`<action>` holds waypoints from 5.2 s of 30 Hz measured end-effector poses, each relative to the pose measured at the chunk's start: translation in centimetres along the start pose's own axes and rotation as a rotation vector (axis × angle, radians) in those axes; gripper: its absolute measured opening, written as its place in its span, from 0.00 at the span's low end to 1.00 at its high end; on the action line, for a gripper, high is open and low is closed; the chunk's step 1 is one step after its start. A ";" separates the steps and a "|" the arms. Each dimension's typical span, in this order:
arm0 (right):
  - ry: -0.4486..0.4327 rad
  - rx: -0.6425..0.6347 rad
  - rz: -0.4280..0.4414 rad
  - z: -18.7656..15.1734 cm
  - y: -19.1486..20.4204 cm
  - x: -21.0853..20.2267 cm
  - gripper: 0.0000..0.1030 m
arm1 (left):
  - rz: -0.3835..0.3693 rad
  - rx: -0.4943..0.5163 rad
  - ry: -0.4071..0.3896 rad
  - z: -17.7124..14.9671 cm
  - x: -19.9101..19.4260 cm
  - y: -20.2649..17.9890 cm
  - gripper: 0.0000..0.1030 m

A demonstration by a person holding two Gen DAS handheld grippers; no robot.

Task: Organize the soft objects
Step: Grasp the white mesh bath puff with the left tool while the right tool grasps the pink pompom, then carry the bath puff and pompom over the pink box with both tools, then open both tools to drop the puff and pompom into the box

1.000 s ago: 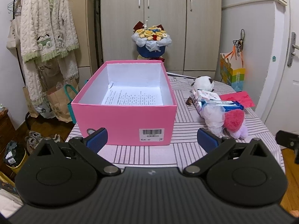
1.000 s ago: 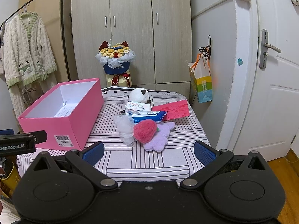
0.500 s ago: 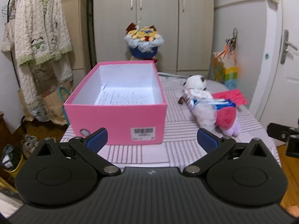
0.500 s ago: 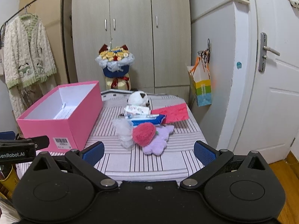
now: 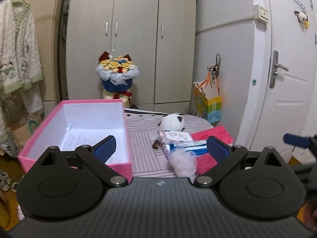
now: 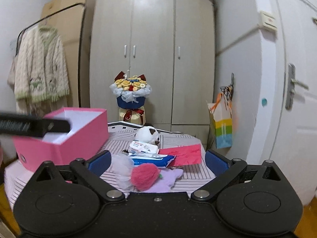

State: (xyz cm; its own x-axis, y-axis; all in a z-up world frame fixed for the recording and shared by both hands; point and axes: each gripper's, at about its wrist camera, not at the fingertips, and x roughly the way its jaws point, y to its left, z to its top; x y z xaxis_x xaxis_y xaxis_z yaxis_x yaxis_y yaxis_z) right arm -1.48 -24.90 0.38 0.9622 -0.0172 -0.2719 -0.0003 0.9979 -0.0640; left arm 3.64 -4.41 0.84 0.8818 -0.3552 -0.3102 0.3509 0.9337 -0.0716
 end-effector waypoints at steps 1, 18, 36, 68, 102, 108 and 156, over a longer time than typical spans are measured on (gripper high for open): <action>0.005 -0.012 0.000 -0.2 0.0 0.5 0.90 | -0.013 -0.016 0.011 0.1 0.9 -0.1 0.93; 0.133 -0.064 0.146 -4.5 0.5 11.2 0.56 | -0.124 -0.247 0.203 -4.2 14.6 -0.1 0.49; 0.095 -0.007 0.129 -6.5 0.7 11.6 0.41 | -0.141 -0.473 0.264 -8.0 17.0 0.9 0.41; 0.307 -0.051 0.484 -1.3 4.5 6.4 0.39 | -0.186 -0.130 0.485 -5.3 5.4 6.1 0.33; 0.371 -0.136 0.642 11.1 15.8 26.2 0.40 | -0.050 -0.075 0.548 4.8 16.0 19.6 0.33; 0.476 -0.165 0.648 9.9 16.9 28.4 0.40 | 0.002 -0.016 0.613 4.4 18.2 19.6 0.33; 0.350 -0.241 0.637 11.8 13.5 13.7 0.84 | -0.015 0.204 0.386 5.9 4.2 14.6 0.92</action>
State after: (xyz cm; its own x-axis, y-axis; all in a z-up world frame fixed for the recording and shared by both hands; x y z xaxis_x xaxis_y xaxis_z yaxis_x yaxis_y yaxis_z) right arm 14.91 -10.94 7.11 0.6137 0.4988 -0.6120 -0.6244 0.7810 0.0104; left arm 14.32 7.51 4.05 0.7075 -0.2890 -0.6450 0.4520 0.8866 0.0985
